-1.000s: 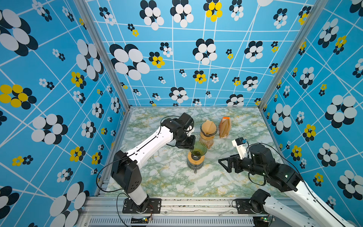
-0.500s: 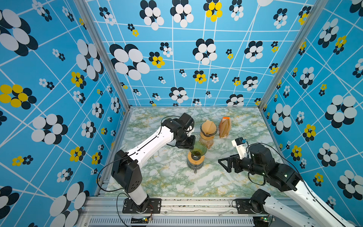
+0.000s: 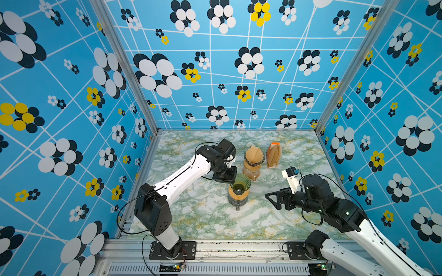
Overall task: Place the coffee filter in the dripper
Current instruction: 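Lower the green dripper into the wooden ring on the pitcher with the left gripper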
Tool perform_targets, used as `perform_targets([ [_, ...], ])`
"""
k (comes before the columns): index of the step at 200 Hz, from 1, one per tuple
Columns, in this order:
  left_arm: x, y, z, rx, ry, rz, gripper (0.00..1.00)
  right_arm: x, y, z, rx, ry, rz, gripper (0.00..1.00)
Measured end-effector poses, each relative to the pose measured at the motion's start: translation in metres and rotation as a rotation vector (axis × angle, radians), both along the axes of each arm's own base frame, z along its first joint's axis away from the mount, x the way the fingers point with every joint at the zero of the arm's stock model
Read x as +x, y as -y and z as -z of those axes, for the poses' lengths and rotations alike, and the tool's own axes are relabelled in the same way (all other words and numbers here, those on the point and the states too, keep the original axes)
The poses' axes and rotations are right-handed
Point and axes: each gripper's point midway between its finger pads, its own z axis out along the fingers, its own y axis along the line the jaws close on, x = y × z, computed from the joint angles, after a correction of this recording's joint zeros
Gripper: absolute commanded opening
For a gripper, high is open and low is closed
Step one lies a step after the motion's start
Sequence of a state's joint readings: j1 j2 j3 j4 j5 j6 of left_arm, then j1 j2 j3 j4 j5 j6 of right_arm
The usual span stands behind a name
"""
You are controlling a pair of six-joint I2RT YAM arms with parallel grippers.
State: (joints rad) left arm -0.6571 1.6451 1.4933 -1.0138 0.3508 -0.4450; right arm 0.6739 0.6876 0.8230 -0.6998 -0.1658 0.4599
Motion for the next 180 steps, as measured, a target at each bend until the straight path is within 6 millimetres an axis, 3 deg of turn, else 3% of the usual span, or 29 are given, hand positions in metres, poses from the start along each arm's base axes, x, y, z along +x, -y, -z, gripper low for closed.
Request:
perform_targets([
  [180, 0.0, 0.0, 0.012, 0.001, -0.005, -0.007, 0.1, 0.0, 0.0, 0.006, -0.01, -0.012, 0.0, 0.99],
])
